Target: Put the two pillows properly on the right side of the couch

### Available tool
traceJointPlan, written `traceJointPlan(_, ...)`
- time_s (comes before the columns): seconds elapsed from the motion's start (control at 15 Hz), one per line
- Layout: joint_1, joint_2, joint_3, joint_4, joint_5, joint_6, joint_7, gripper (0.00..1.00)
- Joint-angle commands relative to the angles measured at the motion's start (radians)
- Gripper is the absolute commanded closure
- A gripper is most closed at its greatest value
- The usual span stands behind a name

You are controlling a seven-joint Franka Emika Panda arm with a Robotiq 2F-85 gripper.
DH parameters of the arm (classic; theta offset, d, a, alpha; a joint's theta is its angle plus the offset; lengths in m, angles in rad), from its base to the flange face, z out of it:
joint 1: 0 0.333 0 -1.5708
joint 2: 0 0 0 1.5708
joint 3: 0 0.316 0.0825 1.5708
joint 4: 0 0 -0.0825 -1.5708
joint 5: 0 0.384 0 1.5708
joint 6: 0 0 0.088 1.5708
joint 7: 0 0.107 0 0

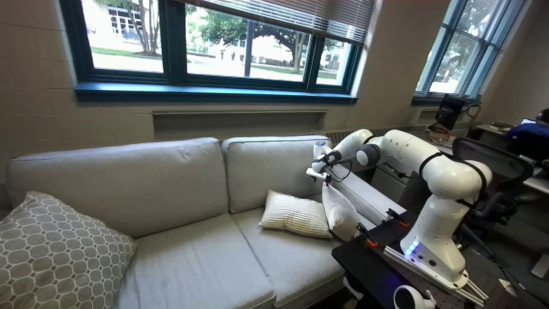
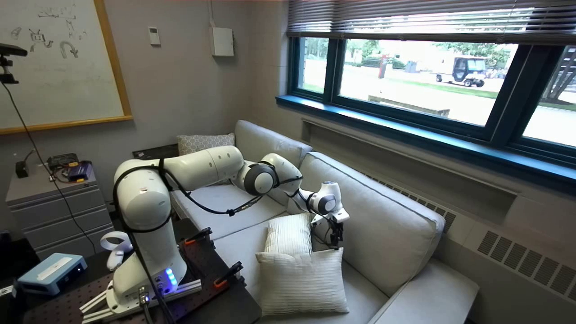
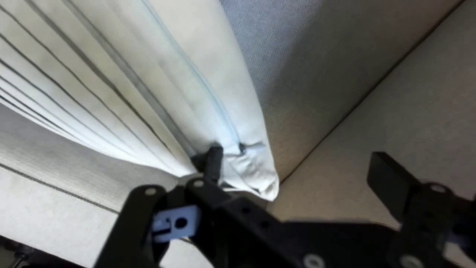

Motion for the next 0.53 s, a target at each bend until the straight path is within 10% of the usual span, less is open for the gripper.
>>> traceJointPlan(0.0,0.002,0.0,0.008,0.06,0.018,-0.078,-0.041,0.0)
traceJointPlan(0.47,-0.014,0.0,0.04,0.066,0.035,-0.207,-0.053,0.0)
